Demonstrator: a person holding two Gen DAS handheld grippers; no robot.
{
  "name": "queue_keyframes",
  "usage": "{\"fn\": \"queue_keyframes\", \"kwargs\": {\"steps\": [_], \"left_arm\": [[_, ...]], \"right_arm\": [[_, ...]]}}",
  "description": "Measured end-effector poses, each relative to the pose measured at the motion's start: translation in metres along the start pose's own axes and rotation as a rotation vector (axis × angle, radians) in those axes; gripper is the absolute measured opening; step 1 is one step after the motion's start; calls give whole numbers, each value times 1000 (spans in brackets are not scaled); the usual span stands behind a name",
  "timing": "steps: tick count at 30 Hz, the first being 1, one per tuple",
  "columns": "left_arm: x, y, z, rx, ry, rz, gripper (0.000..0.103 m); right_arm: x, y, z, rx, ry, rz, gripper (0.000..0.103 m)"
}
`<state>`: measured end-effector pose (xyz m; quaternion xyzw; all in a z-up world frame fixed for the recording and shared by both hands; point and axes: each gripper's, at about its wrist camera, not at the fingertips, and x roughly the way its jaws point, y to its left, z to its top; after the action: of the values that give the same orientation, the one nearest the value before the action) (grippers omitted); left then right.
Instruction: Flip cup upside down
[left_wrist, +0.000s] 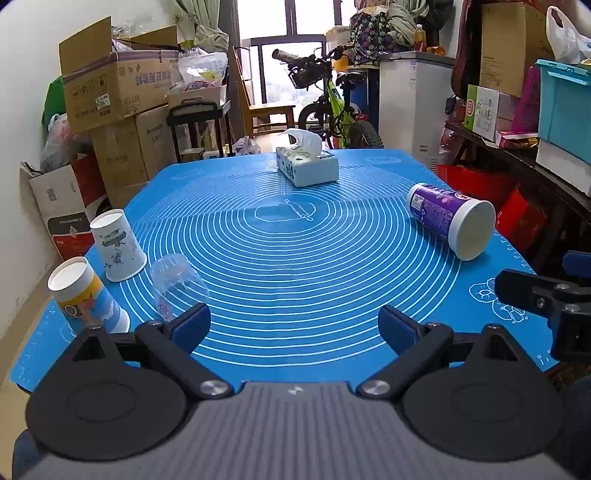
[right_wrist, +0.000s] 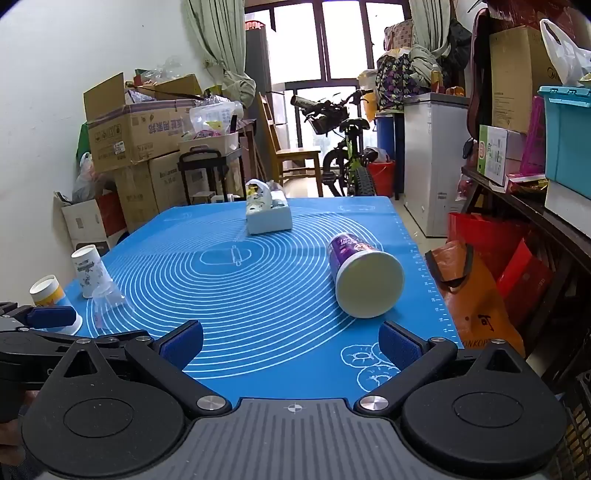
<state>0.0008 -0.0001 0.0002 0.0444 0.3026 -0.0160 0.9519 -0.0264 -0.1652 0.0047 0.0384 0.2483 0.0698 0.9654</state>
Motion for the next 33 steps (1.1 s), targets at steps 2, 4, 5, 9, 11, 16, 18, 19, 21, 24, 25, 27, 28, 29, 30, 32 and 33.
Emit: {"fn": "queue_keyframes", "kwargs": {"steps": [2,4,5,9,11,16,18,19,21,24,25,27,28,29,30,32,33], "left_arm": [[0,0,0,-4,-7,-1,96],[0,0,0,-4,-9,-1,96],[0,0,0,-3,-10,0,96],[-1,0,0,-2,-13,3,96],[-1,0,0,-3,-10,-1,96],[-2,5,0,-3,-12,-3,96],[-2,5,1,-3,-11,-4,96],[-3,5,0,-3,-11,-4,96],[-3,5,0,0,-10,-3,96],[-1,4,0,2,-10,-2,96],[-1,4,0,2,-10,-2,96],[0,3,0,8,-9,-1,96],[3,-3,-1,15,-8,2,96],[3,-3,-1,16,-10,1,96],[3,-3,-1,15,-12,-2,96],[3,-3,-1,12,-16,-6,96],[3,-4,-1,11,-17,-6,96]], "right_arm": [[0,0,0,4,-7,2,101],[0,0,0,2,-6,3,101],[0,0,0,2,-6,2,101],[0,-1,0,0,-6,0,101],[0,1,1,-2,-4,-1,101],[-1,-1,1,0,-6,-5,101],[0,-1,0,-2,-1,0,101],[0,-1,0,-1,1,1,101],[0,-1,0,-1,2,2,101],[-1,2,1,-2,0,5,101],[1,0,1,-2,0,5,101],[2,0,1,0,2,6,101],[1,0,1,1,2,7,101],[1,-1,1,1,3,7,101],[1,-1,1,0,2,7,101],[1,-1,1,1,1,6,101],[3,0,0,2,0,5,101]]}}
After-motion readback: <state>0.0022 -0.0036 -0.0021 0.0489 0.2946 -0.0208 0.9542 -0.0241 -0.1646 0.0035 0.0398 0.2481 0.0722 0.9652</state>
